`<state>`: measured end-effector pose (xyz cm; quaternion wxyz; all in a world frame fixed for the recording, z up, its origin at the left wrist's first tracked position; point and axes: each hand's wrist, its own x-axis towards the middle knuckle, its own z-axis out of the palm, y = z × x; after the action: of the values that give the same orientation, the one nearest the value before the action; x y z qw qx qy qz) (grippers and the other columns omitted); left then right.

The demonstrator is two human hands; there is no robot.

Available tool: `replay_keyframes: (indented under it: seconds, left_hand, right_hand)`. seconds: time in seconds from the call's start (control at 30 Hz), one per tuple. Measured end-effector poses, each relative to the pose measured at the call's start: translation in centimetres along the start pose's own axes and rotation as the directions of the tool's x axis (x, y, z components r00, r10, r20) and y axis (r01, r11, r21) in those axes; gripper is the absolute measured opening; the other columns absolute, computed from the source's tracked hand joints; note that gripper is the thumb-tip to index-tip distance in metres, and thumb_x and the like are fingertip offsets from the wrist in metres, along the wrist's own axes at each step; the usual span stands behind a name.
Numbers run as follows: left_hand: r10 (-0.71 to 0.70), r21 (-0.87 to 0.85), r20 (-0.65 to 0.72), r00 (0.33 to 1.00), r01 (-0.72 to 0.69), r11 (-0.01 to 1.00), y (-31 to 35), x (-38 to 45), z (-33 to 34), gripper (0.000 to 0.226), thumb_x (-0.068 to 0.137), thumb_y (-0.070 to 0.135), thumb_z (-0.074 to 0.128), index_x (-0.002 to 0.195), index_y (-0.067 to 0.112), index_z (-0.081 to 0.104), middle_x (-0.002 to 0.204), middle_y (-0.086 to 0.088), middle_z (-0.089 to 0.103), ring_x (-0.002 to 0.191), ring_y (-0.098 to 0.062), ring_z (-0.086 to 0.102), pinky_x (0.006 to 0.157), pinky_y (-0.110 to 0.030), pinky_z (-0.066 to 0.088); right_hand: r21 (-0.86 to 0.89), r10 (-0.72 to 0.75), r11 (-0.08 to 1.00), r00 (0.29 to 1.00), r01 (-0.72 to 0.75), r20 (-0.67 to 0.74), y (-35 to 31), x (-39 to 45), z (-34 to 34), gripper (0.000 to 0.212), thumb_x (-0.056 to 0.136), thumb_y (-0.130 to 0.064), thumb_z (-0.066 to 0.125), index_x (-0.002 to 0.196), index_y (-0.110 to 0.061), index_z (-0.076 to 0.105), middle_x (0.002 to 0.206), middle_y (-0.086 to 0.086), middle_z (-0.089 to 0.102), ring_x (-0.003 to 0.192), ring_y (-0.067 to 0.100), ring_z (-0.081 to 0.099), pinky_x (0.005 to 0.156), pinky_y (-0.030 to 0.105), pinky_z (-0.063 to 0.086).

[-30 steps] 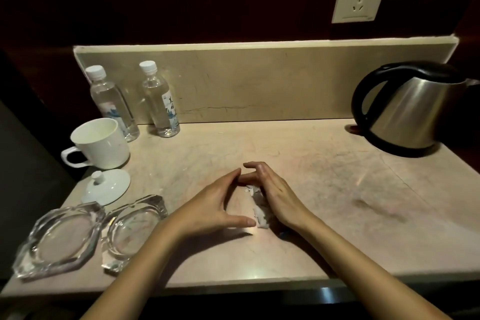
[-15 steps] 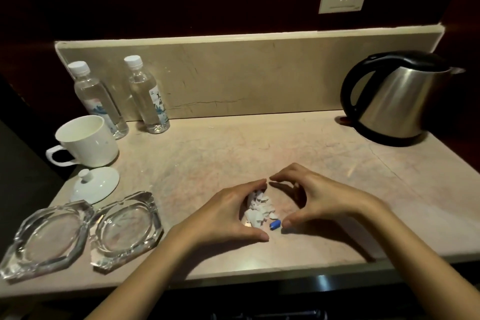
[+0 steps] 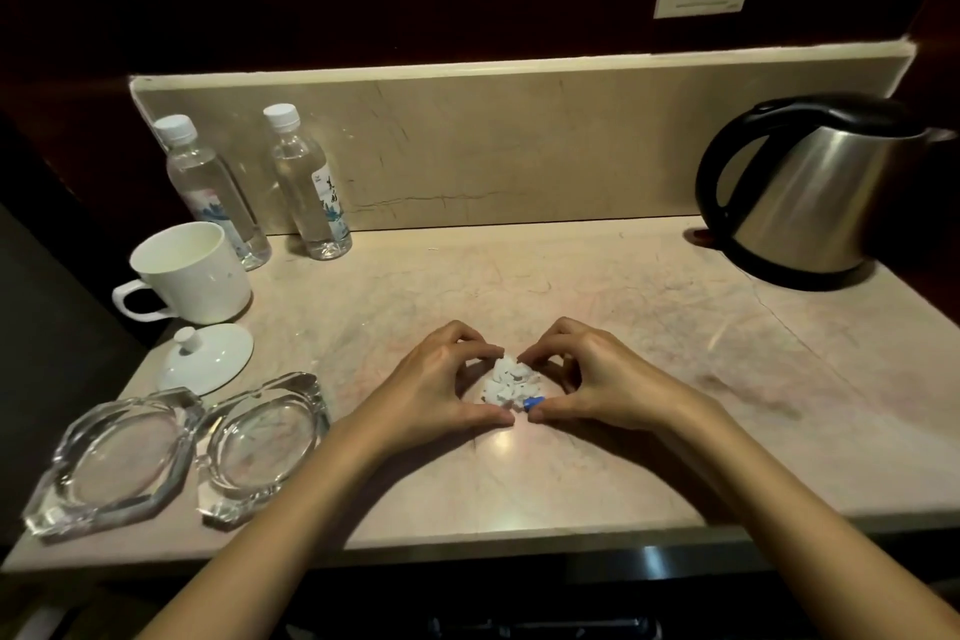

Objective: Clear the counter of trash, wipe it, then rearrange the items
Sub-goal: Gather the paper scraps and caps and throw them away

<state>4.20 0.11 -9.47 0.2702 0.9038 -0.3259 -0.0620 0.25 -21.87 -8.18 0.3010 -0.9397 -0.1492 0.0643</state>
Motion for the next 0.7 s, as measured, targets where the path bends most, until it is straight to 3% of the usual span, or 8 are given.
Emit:
replay_keyframes:
  seconds: [0.1,0.27,0.43,0.57,0.7]
  left_hand:
    - [0.019,-0.066,-0.017,1.0,-0.02,0.998,0.1,0.8,0.1,0.048,0.071,0.049,0.077,0.113,0.027,0.068,0.101,0.014,0.053,0.083,0.0,0.053,0.067,-0.01,0.041]
    - [0.007,-0.121,-0.062,0.998,-0.014,0.993,0.0,1.4,-0.1,0.019,0.074,0.03,0.079,0.09,0.021,0.074,0.09,0.009,0.065,0.076,-0.004,0.06,0.063,-0.012,0.043]
    - [-0.008,-0.171,-0.042,0.999,0.0,0.985,0.0,1.8,-0.3,0.016,0.073,0.025,0.081,0.088,0.021,0.076,0.087,0.009,0.067,0.077,-0.003,0.063,0.065,-0.011,0.045]
    - [-0.055,-0.301,0.062,0.997,0.071,0.951,0.1,1.7,-1.1,0.036,0.07,0.033,0.083,0.102,0.018,0.075,0.089,0.006,0.073,0.081,-0.003,0.068,0.077,-0.023,0.056]
    - [-0.055,-0.304,0.014,0.998,0.057,0.951,0.3,1.9,-1.1,0.017,0.077,0.03,0.077,0.091,0.021,0.077,0.081,0.007,0.075,0.077,-0.001,0.068,0.072,-0.022,0.055]
  right_hand:
    - [0.031,-0.02,0.999,0.999,0.021,-0.044,-0.2,0.8,0.5,0.039,0.074,-0.041,0.078,0.108,-0.025,0.067,0.099,-0.014,0.052,0.08,0.003,0.053,0.066,0.014,0.041]
    - [0.072,0.002,0.997,0.994,0.006,-0.112,-0.4,1.6,0.8,0.022,0.074,-0.032,0.079,0.093,-0.022,0.072,0.09,-0.006,0.062,0.074,0.007,0.057,0.065,0.018,0.048]
    - [0.093,0.025,0.996,0.991,-0.012,-0.131,-0.8,1.9,0.9,0.014,0.074,-0.028,0.08,0.084,-0.019,0.075,0.071,-0.01,0.064,0.06,0.001,0.056,0.057,0.012,0.042]
    - [0.106,0.072,0.993,0.984,-0.055,-0.165,-0.9,2.2,1.2,0.014,0.075,-0.03,0.079,0.082,-0.019,0.075,0.065,-0.015,0.063,0.06,-0.002,0.058,0.056,0.011,0.041]
    - [0.107,0.084,0.992,0.98,-0.065,-0.18,-1.4,2.2,1.3,0.014,0.077,-0.032,0.078,0.081,-0.019,0.075,0.064,-0.013,0.065,0.058,-0.004,0.059,0.054,0.011,0.042]
